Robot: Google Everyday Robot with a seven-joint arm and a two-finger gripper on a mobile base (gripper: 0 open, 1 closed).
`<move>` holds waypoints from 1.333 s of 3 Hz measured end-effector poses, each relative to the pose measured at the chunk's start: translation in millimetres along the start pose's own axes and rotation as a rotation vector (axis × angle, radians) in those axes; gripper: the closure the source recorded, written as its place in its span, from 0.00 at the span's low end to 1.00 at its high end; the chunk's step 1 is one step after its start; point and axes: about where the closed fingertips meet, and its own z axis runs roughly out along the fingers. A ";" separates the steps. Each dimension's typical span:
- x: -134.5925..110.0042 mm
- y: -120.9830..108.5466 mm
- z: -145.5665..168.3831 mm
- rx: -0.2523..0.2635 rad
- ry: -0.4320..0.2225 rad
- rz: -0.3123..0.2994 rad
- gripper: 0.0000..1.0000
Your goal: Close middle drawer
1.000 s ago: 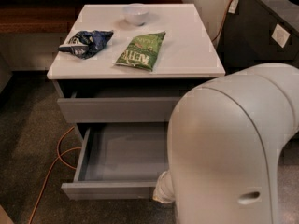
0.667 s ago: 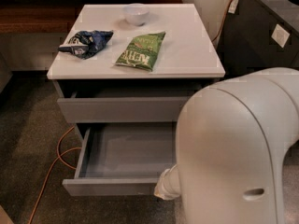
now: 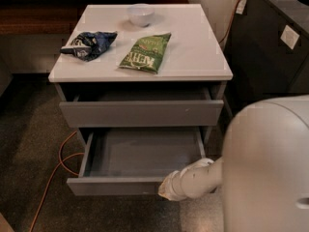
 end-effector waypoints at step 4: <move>-1.7 -82.1 16.2 0.069 -0.162 0.050 1.00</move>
Offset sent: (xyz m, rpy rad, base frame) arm 0.0769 -0.0290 -0.0012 0.1723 -0.0566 -0.0254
